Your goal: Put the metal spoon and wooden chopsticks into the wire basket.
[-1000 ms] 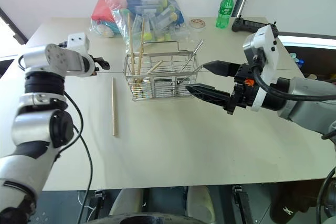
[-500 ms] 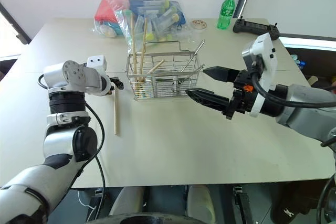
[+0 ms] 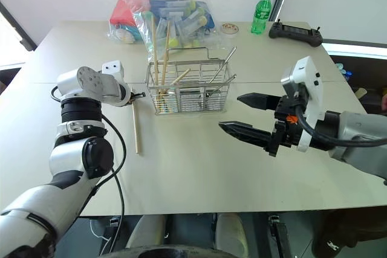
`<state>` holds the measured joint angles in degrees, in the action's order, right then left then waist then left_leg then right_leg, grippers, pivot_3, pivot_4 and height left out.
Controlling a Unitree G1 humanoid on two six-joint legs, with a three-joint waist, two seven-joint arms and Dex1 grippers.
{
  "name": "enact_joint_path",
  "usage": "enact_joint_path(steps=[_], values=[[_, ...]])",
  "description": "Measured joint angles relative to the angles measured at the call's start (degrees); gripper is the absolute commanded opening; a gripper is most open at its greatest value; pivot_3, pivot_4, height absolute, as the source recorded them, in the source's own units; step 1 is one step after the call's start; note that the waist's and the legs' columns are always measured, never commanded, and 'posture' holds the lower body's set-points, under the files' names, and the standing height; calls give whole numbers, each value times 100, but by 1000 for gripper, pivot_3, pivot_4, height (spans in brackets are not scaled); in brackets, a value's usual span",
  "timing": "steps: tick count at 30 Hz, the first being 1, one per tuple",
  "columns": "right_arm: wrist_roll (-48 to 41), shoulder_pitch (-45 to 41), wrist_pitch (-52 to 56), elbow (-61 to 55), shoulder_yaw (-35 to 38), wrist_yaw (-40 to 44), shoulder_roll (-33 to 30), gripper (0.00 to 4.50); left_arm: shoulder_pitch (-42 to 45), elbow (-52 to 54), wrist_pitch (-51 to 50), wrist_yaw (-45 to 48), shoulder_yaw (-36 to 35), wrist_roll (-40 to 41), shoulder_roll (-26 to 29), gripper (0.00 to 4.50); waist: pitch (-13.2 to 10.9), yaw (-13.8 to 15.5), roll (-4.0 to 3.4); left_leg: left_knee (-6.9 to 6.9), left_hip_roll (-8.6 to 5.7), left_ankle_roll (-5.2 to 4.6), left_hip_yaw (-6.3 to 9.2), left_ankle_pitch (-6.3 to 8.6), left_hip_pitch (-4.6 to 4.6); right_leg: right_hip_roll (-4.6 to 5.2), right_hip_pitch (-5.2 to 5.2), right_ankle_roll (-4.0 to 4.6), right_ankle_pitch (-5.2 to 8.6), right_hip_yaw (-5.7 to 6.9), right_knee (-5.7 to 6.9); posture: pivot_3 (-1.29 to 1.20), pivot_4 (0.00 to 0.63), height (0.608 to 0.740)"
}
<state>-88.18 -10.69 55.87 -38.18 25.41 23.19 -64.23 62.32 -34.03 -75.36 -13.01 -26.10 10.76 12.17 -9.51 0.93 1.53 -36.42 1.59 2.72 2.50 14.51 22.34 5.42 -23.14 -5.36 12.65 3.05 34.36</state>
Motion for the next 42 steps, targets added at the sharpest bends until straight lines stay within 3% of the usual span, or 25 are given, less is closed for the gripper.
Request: enact_joint_path(steps=[5, 10, 14, 17, 21, 27, 38, 42], values=[[107, 62, 0, 7, 0, 137, -43, 4500, 62, -177, 208, 36, -53, -1, 119, 46, -1, -7, 1, -1, 0, 0, 0, 0, 1, 0, -2, 0, 0, 0, 0, 0, 150, 701], [185, 172, 0, 31, 7, 216, -44, 4500, 508, -441, 1340, 482, 62, -4, 811, 46, -3, -15, 6, 7, 1, 0, 0, 0, 5, -2, -11, 1, -1, 1, -1, 0, 150, 701], [287, 301, 7, 68, 9, 315, -60, 4500, 1362, -518, 3072, 1687, 65, 214, 1533, 46, -4, -5, 6, 17, 1, 2, -7, 0, 9, 2, -11, 1, -1, 2, -17, 0, 150, 701], [325, 329, 7, 75, 11, 350, -68, 4500, 1980, -201, 4095, 2890, 37, 703, 1746, 46, -4, 30, 6, 18, 0, 2, -32, 1, 10, 13, -8, 1, -1, 2, -22, 0, 150, 701], [355, 335, 7, 77, 10, 355, -68, 4500, 2249, 547, 4481, 3672, 138, 1212, 1695, 46, 2, 65, -4, 17, 2, 1, -55, 1, 1, 20, -4, -1, 0, -2, -20, 0, 150, 701], [308, 257, 6, 122, -10, 237, -67, 4500, 1387, 1668, 4227, 4061, 846, 1496, 1189, 46, 2, 128, -4, -17, 21, 0, -61, -1, -1, 11, 8, 26, 7, -1, -5, 0, 150, 701], [-69, 275, 5, 120, 6, -149, -68, 4500, 271, 2784, 3740, 3878, 1206, 1970, 503, 46, 1, 134, -4, -55, 21, -30, -69, 16, 12, 11, 13, 24, 7, -4, -7, 0, 150, 701], [-83, 393, 5, 82, 37, -212, -68, 4500, -37, 2961, 3494, 3895, 1396, 2126, 426, 1554, 1, 133, -4, -62, 21, -30, -69, 17, 12, 11, 17, 26, 7, -5, -8, 0, 150, 701]])
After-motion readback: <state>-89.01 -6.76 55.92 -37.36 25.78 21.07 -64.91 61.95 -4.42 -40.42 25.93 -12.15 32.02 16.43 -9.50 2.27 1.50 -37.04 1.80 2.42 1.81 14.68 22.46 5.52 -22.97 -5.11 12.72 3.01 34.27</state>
